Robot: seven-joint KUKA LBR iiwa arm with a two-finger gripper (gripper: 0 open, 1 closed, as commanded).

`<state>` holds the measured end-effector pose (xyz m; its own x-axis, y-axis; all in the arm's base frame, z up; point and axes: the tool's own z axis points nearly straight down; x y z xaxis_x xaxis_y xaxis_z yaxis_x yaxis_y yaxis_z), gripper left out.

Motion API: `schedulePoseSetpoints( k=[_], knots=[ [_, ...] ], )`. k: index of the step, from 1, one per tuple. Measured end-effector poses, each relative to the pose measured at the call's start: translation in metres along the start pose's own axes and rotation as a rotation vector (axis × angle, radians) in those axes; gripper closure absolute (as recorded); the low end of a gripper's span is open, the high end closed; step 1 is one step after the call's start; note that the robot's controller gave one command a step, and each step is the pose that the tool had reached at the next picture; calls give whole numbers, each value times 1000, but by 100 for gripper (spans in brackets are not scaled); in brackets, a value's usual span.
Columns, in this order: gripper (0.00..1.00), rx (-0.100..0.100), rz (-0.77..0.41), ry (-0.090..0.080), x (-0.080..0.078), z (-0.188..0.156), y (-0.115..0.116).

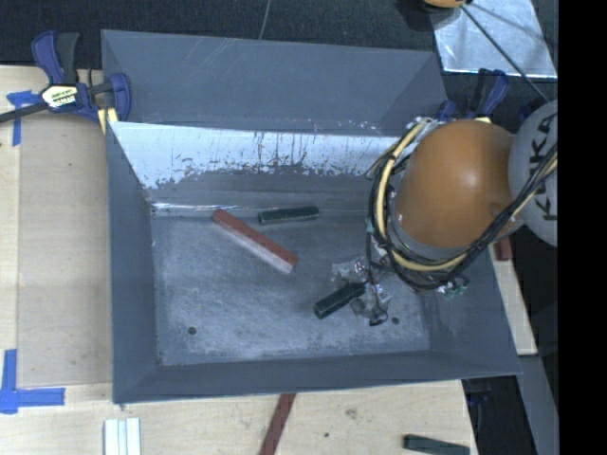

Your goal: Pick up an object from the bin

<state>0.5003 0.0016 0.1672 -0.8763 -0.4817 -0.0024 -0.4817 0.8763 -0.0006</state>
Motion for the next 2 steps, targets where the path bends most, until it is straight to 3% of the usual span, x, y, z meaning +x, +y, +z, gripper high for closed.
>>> schedulePoseSetpoints(
  k=[1, 2],
  knots=[
    [100, 0, 0, 0, 0, 0, 0],
    [100, 0, 4, -1, -2, -61, -6]
  ],
)
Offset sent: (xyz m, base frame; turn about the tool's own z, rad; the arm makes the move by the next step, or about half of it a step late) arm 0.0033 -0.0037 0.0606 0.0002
